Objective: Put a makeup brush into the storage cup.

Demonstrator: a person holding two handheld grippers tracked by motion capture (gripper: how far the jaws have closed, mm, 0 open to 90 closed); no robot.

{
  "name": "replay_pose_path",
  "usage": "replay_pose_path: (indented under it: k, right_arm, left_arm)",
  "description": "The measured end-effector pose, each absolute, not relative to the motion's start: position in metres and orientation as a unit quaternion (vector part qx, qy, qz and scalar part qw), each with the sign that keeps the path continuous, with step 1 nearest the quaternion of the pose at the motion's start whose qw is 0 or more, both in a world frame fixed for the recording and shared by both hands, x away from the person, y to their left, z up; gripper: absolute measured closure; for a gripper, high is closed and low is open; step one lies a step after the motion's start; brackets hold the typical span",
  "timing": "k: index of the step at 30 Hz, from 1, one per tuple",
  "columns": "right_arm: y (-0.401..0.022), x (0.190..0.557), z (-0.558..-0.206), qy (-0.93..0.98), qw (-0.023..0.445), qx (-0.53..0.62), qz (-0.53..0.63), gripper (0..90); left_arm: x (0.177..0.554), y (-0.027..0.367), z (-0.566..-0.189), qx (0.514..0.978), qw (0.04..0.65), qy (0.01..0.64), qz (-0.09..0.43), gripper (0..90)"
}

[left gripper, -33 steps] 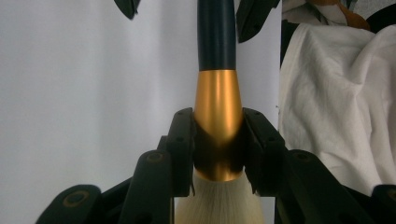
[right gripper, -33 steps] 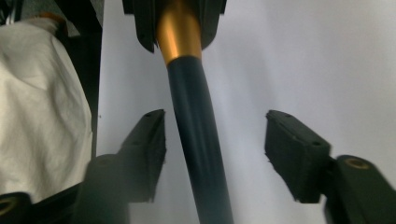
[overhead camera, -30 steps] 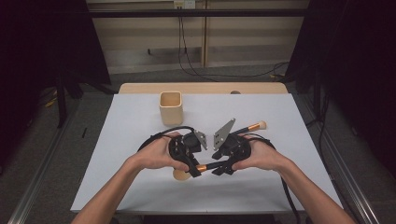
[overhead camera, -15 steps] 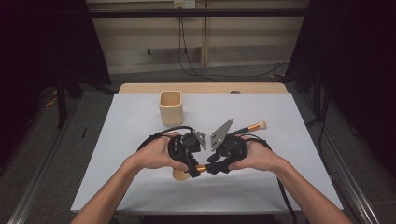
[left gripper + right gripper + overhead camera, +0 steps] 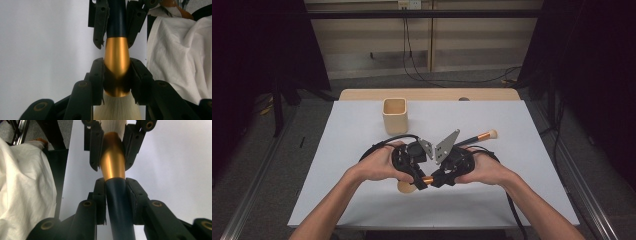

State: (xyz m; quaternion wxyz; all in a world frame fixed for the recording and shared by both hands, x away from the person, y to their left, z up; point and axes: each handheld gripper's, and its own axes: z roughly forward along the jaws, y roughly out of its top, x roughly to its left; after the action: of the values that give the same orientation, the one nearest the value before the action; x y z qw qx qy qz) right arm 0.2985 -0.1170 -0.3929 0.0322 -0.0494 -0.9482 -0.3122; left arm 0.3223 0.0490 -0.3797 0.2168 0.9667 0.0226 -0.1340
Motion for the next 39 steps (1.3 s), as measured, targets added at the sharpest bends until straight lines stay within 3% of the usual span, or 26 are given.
replay_pose_path:
  k: [13, 15, 20, 28, 32, 39]
  right_arm:
    - [-0.12, 0.296, -0.394, -0.945, 0.028, -0.051, -0.322, 74.6]
    - [-0.122, 0.297, -0.396, -0.945, 0.022, -0.054, -0.322, 74.6]
    - [-0.128, 0.299, -0.398, -0.942, 0.022, -0.07, -0.329, 74.6]
    - [-0.136, 0.3, -0.402, -0.938, 0.01, -0.099, -0.331, 74.5]
    - [-0.142, 0.302, -0.406, -0.937, 0.012, -0.116, -0.331, 74.5]
    - [-0.151, 0.305, -0.406, -0.929, 0.009, -0.14, -0.343, 74.5]
  left_arm:
    - [0.327, 0.054, -0.379, 0.962, 0.232, 0.034, -0.136, 62.6]
    - [0.326, 0.055, -0.378, 0.962, 0.237, 0.042, -0.128, 51.8]
    - [0.326, 0.057, -0.379, 0.958, 0.257, 0.048, -0.122, 43.7]
    - [0.33, 0.073, -0.386, 0.944, 0.309, 0.082, -0.087, 15.1]
    - [0.332, 0.083, -0.392, 0.936, 0.326, 0.106, -0.08, 8.3]
    - [0.336, 0.1, -0.399, 0.925, 0.348, 0.134, -0.071, 4.9]
